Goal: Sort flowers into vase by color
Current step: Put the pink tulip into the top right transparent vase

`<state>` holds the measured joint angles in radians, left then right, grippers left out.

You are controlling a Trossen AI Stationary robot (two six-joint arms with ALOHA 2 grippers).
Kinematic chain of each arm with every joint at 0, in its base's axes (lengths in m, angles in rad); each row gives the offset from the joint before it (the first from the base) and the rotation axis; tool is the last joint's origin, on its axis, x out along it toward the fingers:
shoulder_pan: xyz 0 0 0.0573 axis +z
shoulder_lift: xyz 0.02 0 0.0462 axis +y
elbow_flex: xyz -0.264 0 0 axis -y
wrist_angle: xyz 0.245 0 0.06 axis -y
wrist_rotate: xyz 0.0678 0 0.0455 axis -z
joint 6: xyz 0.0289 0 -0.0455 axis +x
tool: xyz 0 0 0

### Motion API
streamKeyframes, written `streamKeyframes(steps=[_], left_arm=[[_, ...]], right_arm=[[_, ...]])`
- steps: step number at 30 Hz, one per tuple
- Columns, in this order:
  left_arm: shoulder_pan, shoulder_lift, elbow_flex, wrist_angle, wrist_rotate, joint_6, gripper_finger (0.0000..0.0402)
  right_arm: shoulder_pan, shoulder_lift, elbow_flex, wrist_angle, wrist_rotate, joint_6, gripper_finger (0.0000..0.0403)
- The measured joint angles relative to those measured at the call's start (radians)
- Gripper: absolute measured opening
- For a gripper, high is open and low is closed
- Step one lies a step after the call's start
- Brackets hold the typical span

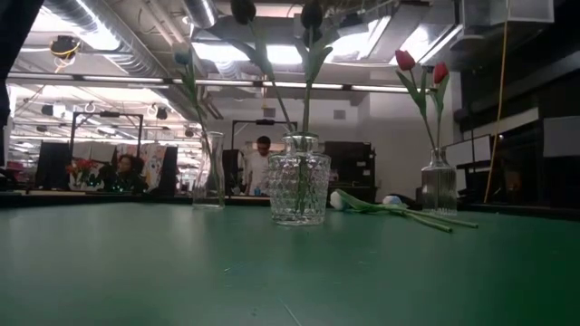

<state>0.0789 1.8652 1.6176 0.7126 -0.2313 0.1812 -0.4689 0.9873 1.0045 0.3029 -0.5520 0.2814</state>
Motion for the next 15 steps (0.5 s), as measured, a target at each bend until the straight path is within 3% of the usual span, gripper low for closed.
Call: streamKeyframes(steps=[6, 15], left_arm=[[0.003, 0.0, -0.001, -0.005, 0.001, 0.053, 0.0], [0.011, 0.0, -0.001, 0.003, 0.002, 0.065, 0.0]], right_arm=[[0.009, 0.071, 0.108, -0.05, 0.013, -0.059, 0.0246], [-0.038, 0.06, 0.247, -0.239, -0.015, -0.137, 0.0246]])
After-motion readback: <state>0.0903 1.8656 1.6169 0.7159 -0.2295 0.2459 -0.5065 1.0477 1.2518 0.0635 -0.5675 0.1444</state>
